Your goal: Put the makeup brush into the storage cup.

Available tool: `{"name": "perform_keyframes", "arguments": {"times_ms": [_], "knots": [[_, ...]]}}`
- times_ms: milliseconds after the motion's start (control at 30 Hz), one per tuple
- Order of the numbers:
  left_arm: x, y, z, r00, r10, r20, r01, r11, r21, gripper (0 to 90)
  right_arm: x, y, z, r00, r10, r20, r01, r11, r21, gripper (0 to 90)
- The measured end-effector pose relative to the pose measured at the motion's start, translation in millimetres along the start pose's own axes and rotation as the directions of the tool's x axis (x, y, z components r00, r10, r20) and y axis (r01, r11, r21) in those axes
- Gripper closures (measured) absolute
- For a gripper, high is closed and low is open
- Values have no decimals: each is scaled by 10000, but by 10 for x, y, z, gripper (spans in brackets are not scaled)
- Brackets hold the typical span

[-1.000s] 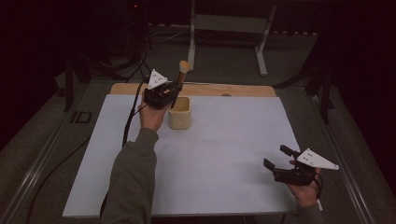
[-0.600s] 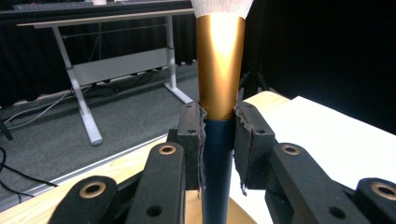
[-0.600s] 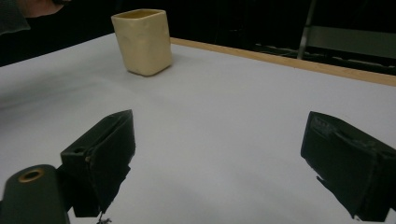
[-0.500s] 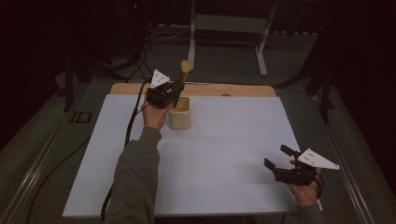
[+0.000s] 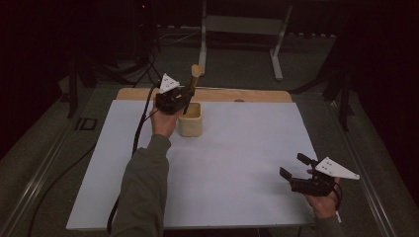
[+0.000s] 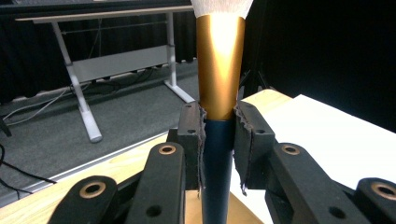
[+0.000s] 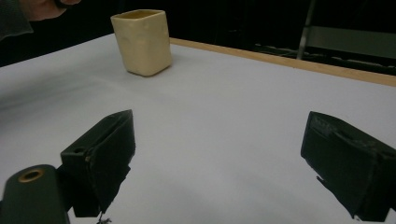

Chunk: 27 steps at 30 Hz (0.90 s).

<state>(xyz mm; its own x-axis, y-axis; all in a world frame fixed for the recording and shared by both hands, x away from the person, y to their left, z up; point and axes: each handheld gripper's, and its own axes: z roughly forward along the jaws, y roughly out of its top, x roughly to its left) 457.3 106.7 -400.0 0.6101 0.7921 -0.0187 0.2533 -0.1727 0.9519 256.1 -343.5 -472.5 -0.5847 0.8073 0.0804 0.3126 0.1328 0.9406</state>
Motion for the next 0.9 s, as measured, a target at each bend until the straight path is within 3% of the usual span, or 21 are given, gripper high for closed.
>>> {"name": "perform_keyframes", "arguments": {"times_ms": [500,800,900], "knots": [[-30,-140,74,9999,156,65,-160,9984,534,747,-9,-1,-5,10000,-6,19,6,10000,-17,100],[1,-223,59,10000,-49,68,45,9981,617,745,-5,-1,-2,10000,-7,13,7,10000,-7,100],[10,-220,55,9997,-69,244,52,9977,674,744,-3,-2,1,10000,0,8,0,10000,9,100]]}}
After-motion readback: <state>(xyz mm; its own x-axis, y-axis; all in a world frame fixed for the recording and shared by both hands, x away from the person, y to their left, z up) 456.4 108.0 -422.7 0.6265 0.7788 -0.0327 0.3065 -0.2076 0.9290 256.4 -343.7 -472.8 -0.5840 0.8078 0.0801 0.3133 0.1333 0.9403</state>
